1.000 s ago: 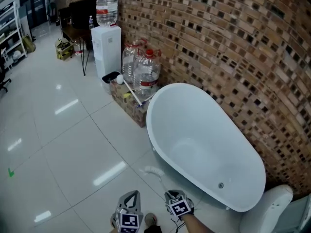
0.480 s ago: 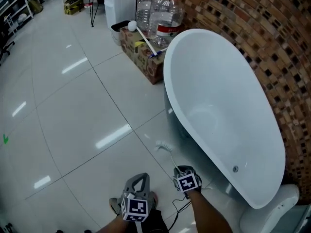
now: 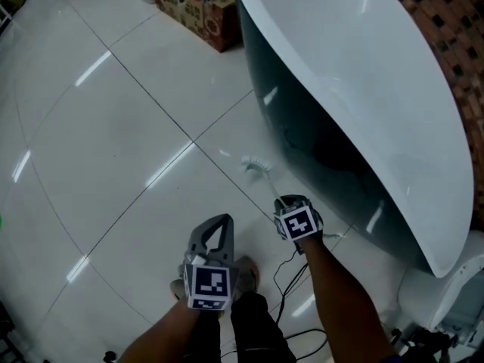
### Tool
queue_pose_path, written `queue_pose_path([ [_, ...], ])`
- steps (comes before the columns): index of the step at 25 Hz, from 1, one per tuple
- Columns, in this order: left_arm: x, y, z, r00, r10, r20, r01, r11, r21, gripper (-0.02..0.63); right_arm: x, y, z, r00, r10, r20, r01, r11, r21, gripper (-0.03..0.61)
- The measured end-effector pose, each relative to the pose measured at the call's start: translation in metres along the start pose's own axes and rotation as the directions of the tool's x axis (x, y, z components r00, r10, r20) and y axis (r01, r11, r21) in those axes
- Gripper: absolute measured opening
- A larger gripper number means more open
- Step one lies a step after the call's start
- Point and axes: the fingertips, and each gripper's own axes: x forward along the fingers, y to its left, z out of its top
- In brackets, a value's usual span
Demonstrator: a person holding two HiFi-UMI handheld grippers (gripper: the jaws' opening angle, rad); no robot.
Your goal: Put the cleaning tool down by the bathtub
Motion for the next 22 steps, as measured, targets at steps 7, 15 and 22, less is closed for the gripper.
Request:
queue_pose_path([
  [7, 0.03, 0.002, -0.058, 1.0, -0.018, -0.002, 0.018, 1.0, -0.016, 0.005, 0.08, -0.025, -0.019, 0.999, -0.017, -0.031, 0.016, 1.0, -0.02, 0.066],
  [15, 0.04, 0.011, -0.092, 0.998, -0.018, -0.056, 0.017, 0.999, -0.027, 0.005, 0.124, -0.033, -0.038, 0.993, -0.03, -0.118, 0.02, 0.996, -0.085, 0.103],
  [22, 0.011, -0.001, -0.058, 0.998, -0.02, -0.057, 0.018, 0.999, -0.03, 0.005, 0.042, -0.007, -0.038, 0.997, -0.027, 0.067, 0.019, 0.992, 0.121, 0.081],
])
